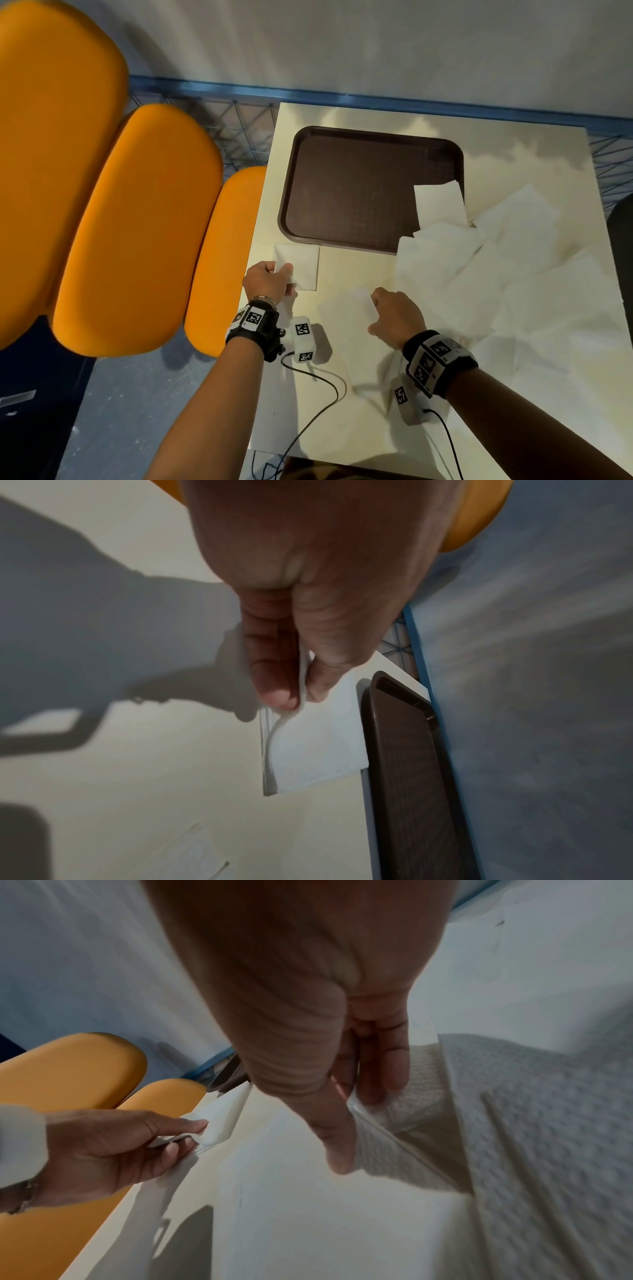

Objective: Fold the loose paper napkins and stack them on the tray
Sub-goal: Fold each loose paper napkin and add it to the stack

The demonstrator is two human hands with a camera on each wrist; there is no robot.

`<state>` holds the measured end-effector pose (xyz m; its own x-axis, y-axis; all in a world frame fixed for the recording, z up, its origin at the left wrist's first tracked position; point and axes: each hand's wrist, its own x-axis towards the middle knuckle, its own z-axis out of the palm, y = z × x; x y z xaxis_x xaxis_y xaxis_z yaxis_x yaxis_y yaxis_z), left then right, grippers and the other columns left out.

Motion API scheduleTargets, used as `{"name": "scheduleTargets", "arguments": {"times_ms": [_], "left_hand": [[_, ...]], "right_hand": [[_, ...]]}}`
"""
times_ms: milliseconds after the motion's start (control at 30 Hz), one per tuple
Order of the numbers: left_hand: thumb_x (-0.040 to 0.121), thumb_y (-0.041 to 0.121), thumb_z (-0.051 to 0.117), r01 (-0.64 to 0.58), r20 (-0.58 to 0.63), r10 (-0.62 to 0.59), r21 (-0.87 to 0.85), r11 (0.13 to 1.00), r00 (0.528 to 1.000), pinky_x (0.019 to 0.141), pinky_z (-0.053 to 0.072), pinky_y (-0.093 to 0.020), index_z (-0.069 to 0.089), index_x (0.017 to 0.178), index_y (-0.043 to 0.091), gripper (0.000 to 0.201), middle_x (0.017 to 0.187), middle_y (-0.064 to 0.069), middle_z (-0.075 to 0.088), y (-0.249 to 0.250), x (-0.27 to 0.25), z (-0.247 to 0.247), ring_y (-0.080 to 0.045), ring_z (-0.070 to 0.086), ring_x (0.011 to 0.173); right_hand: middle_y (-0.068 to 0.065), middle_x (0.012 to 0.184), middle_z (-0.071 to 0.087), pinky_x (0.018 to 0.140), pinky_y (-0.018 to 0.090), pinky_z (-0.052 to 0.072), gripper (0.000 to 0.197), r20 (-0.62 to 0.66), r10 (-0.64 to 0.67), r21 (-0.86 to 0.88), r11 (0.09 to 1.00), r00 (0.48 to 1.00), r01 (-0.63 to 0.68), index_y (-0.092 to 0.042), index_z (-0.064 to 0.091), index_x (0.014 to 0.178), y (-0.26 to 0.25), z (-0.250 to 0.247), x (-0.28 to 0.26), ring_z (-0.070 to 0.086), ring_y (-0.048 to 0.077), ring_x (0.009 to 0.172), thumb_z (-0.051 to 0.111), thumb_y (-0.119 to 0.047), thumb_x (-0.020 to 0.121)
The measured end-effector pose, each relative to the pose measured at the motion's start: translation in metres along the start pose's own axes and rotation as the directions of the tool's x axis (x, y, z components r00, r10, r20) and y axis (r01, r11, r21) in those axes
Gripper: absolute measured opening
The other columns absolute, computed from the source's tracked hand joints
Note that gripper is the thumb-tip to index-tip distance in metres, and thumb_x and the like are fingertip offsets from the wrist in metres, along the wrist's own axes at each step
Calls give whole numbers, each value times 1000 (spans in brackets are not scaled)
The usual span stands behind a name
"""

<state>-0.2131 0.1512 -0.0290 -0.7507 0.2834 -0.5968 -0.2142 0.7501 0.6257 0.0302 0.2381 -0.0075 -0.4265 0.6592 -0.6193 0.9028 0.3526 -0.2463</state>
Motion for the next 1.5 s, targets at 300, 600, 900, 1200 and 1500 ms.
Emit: {"name": "scheduleTargets", "arguments": {"times_ms": [300,600,900,1200,1500], "left_hand": [[84,47,82,-22,-123,55,251,968,991,79,48,-37,51,127,19,60,130,-4,54,2,-7,-1,-27,59,103],[79,55,85,-217,353,213,-31,976,911,89,55,-28,54,133,35,65,117,15,68,-4,-89,-17,-6,66,106],[86,30,87,-97,601,253,-279,955,758,76,55,-33,63,97,-12,49,77,-8,61,11,-166,-7,-21,60,78],[92,16,79,-153,509,329,-356,922,795,70,55,-30,77,111,12,20,103,-21,78,43,-219,-15,-21,72,80],[91,-15,62,-213,468,407,-412,886,784,78,61,-37,76,95,-3,18,114,-5,79,48,-259,-15,-30,74,104]], "right_hand": [[-11,83,62,79,30,38,25,-67,-70,-31,997,995,68,-30,51,80,1,-3,-9,53,19,86,75,-28,89],[-16,54,57,63,15,44,37,74,-141,632,773,987,63,-27,63,59,21,-55,-42,51,1,54,89,-20,85],[15,81,78,80,42,65,19,28,-264,839,530,964,120,-1,70,92,36,-114,-89,77,30,78,84,-13,90],[15,89,79,81,45,66,18,-23,-305,871,461,952,169,-8,80,104,60,-128,-131,76,28,79,82,-1,88],[5,100,83,78,27,62,33,-184,-362,812,468,914,349,-10,85,102,80,-138,-162,79,24,85,64,14,93]]}}
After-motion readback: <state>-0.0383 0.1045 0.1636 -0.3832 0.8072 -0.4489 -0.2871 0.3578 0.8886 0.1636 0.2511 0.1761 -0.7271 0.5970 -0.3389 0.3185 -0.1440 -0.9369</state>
